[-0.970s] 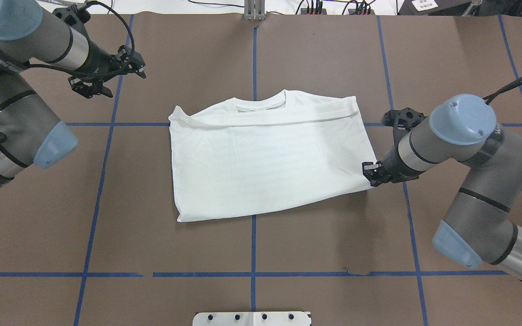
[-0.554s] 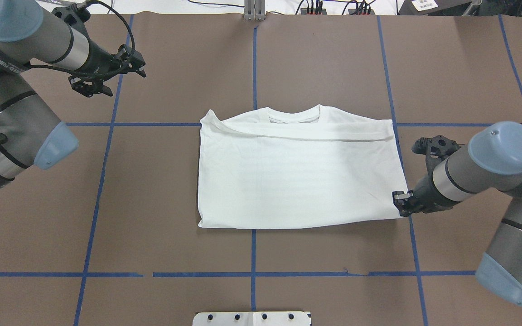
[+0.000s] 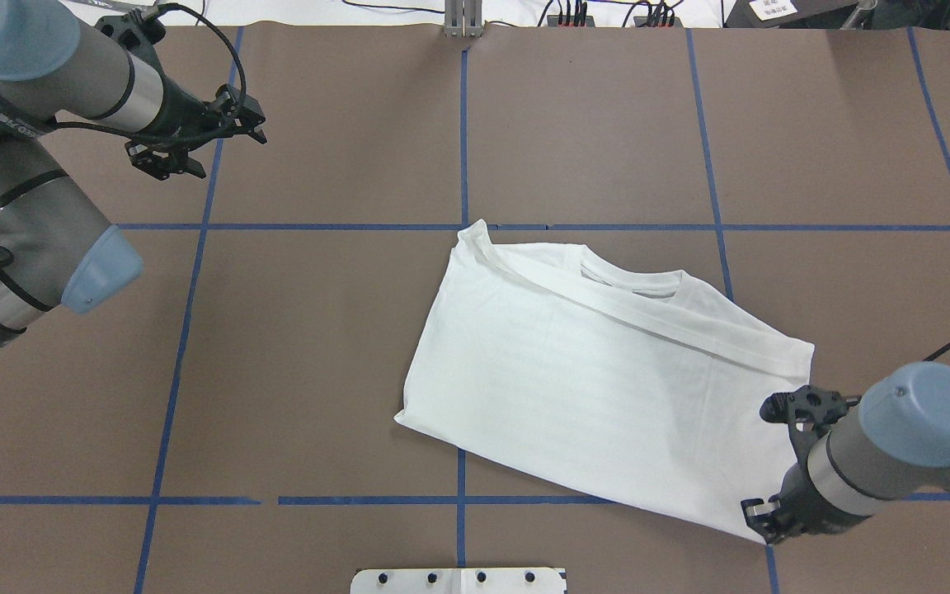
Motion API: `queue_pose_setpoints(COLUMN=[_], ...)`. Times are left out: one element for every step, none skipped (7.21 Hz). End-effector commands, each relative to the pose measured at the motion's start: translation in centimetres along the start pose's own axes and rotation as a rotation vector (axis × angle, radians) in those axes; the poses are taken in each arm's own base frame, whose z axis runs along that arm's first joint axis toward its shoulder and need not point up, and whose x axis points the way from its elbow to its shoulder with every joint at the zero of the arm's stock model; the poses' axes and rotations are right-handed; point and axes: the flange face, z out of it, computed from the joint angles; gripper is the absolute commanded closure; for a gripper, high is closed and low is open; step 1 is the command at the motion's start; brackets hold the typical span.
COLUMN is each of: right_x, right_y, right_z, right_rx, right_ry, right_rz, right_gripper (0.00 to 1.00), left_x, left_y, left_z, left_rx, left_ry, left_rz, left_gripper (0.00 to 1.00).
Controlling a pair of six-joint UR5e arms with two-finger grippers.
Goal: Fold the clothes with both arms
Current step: 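Drag the folded shirt toward the robot with the right gripper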
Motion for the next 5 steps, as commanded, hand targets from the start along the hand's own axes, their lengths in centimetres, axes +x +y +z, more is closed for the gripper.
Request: queue_pose_setpoints(right_x=[-3.0, -3.8, -4.1, -5.1, -6.3], right_y=[6.6, 9.2, 10.6, 10.6, 9.3], right_z=[2.6, 4.1, 4.9, 4.6, 3.4], right_rx=[-0.111, -0.150, -0.166, -0.163, -0.137], right_ry=[0.021, 0.044, 0.060, 0.040, -0.007], right_rz=[-0.008, 0.020, 0.043, 0.044, 0.060], right_gripper=[1.00, 1.00, 1.00, 0.01, 0.00], left_x=[0.0, -0.1, 0.1, 0.3, 0.3], left_y=[0.3, 0.4, 1.1, 1.3, 1.3], left_z=[0.1, 0.3, 0.7, 0.8, 0.7], left_rx=[0.005, 0.003, -0.002, -0.004, -0.006], left_ry=[-0.001, -0.003, -0.005, -0.003, 0.002], left_rz=[0.003, 0.003, 0.011, 0.015, 0.026], left_gripper=[0.01, 0.01, 0.01, 0.01, 0.01])
